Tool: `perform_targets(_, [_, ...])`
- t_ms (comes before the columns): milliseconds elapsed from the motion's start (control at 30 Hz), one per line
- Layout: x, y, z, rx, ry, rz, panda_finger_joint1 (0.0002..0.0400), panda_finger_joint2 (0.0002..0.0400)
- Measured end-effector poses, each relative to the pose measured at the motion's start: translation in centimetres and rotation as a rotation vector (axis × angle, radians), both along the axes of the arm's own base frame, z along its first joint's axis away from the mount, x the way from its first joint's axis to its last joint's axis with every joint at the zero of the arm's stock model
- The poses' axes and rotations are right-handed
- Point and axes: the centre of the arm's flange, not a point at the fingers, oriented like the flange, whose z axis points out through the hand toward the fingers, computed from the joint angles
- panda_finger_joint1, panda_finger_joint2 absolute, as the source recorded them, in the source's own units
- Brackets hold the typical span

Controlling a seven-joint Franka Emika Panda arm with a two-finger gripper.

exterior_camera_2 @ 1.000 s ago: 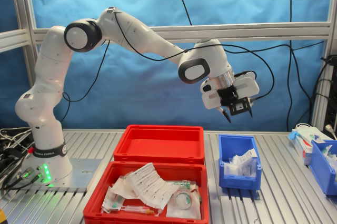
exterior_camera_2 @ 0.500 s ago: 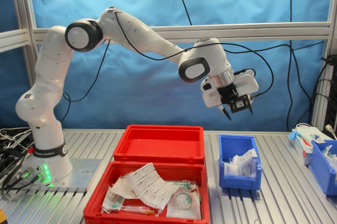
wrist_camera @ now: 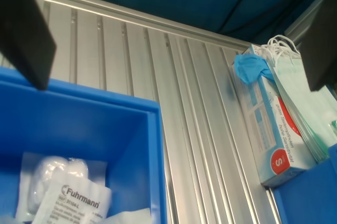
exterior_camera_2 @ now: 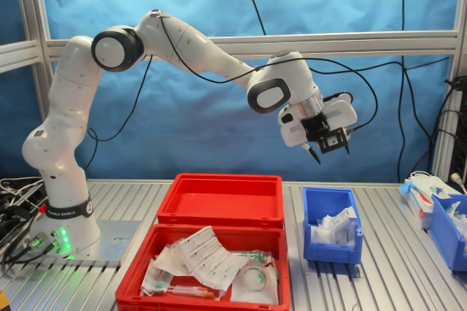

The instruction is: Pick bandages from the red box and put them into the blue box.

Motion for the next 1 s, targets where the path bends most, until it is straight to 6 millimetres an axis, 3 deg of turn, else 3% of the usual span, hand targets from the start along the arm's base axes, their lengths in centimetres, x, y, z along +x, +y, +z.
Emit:
perform_targets(233, [-0.4, 0.2, 0.1, 0.002, 0.003, 0.003, 0.0400, 0.0400])
perform_targets(467, [-2.0, 0.4, 0.0, -0.026, 0.024, 0.025, 0.0400, 0.0400])
perform_targets(1000, [-9.4, 0.5, -3.0, -0.134, 0.230, 0.103, 0.0400, 0.0400])
